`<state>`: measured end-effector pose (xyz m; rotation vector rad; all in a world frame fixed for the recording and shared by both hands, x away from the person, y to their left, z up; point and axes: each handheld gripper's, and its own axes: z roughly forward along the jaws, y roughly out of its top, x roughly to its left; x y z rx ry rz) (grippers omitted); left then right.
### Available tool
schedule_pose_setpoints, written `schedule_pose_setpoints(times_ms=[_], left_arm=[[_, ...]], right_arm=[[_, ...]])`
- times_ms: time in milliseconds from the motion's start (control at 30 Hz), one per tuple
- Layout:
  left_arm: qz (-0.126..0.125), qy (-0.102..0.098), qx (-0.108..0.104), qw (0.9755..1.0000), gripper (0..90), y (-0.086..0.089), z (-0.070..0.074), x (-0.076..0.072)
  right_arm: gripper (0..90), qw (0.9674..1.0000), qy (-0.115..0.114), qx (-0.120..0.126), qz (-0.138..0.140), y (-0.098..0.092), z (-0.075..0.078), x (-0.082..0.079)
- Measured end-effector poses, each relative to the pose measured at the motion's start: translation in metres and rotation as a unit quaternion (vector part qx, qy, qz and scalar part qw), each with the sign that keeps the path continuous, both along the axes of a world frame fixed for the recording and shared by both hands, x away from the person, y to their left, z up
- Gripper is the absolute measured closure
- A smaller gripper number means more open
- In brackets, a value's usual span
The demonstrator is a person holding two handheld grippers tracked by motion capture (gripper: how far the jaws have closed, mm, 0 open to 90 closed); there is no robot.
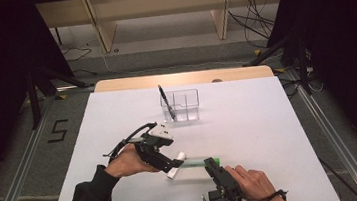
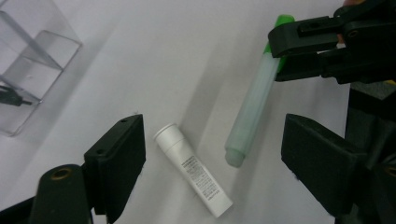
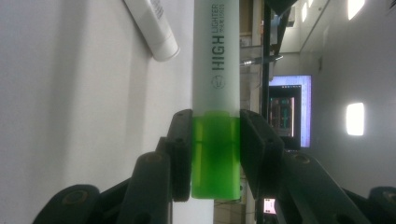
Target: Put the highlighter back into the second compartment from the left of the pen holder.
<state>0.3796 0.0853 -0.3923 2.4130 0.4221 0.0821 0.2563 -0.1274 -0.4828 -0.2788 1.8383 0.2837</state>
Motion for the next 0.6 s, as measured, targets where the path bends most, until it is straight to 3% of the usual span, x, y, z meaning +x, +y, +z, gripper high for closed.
schedule_pose_setpoints(times_ms=[367, 600], left_arm=[[-0.056, 0.017, 0.04, 0.9975, 26.6, -0.027, -0.002, 0.003], [-0.095, 0.031, 0.086, 0.9913, 32.2, -0.04, -0.002, 0.003]], right_arm=[[67.3, 0.9998, -0.004, -0.016, 0.014, 0.002, -0.004, -0.002], [67.3, 0.9996, -0.001, -0.02, 0.019, 0.005, -0.004, -0.003]])
